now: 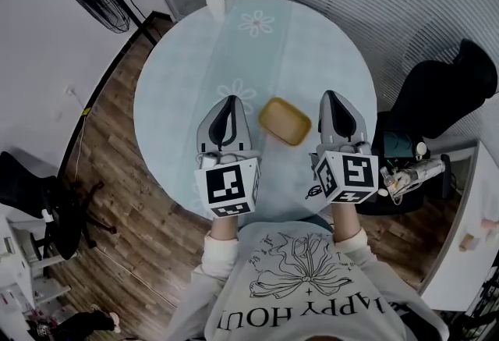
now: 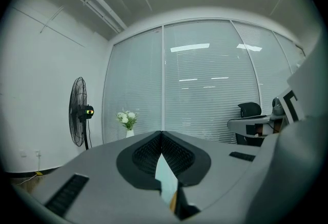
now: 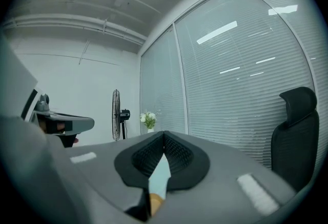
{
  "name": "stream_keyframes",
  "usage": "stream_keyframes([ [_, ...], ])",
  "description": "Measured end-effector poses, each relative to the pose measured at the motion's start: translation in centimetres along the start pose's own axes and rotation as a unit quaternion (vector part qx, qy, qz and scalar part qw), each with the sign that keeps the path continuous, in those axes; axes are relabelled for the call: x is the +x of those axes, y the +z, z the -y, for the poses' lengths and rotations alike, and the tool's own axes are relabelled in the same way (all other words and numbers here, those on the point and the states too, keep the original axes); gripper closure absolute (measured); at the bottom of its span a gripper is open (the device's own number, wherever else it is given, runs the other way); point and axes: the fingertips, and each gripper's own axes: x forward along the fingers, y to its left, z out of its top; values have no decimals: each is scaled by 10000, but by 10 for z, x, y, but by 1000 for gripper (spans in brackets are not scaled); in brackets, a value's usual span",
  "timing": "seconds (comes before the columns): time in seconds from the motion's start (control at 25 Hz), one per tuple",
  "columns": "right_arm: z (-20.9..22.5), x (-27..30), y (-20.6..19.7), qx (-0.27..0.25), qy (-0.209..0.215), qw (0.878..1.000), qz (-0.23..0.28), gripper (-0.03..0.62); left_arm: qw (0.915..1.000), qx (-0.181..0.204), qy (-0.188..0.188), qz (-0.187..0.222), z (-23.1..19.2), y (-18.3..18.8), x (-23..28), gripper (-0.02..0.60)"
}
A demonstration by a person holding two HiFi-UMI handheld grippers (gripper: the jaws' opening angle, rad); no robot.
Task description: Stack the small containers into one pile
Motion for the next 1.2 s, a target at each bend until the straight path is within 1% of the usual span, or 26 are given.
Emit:
stream_keyframes([
  [0.48, 1, 0, 13, -146, 15, 9998, 121, 583, 10000, -38, 16, 68, -1, 6, -1, 575],
  [1.2, 1, 8, 3, -65, 29, 10000, -13, 583, 9999, -85, 20, -87, -3, -4, 7, 575],
])
